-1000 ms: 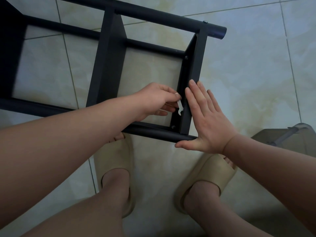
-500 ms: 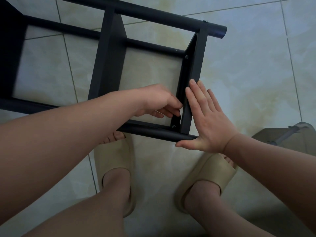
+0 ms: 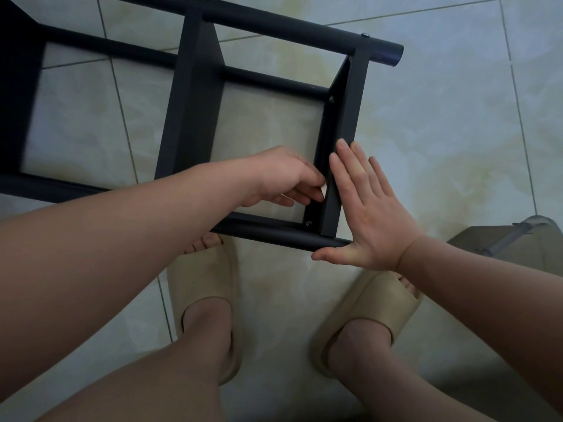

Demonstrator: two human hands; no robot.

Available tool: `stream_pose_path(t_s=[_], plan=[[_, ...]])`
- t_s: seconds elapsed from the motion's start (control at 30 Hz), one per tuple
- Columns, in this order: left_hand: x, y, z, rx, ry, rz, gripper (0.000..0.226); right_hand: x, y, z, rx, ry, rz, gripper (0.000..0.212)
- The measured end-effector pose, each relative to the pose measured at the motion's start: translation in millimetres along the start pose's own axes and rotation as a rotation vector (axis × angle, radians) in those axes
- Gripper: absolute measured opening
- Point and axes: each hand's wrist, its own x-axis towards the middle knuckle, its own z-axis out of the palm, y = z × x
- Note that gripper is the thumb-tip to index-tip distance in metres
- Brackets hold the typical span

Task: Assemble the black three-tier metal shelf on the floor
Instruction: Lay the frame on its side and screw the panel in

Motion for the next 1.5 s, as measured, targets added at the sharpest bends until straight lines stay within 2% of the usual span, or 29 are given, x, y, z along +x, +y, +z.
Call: stream_pose_path(t_s=[0.3,0.77,1.5], plan=[[1,1,2,0.018,-0.043,-0.045,0.012,0,0,0,-0.004,-0.007,0.004,0.129],[-1,4,8,0.170,-0.060,0.061,0.020,0,0,-1,-0.028,-0.024,0.010,0.129],[-9,-11,-9,0.254,-0.103,0.087,0.020,0,-1,-3,-0.032,-0.032,0.014,0.129]])
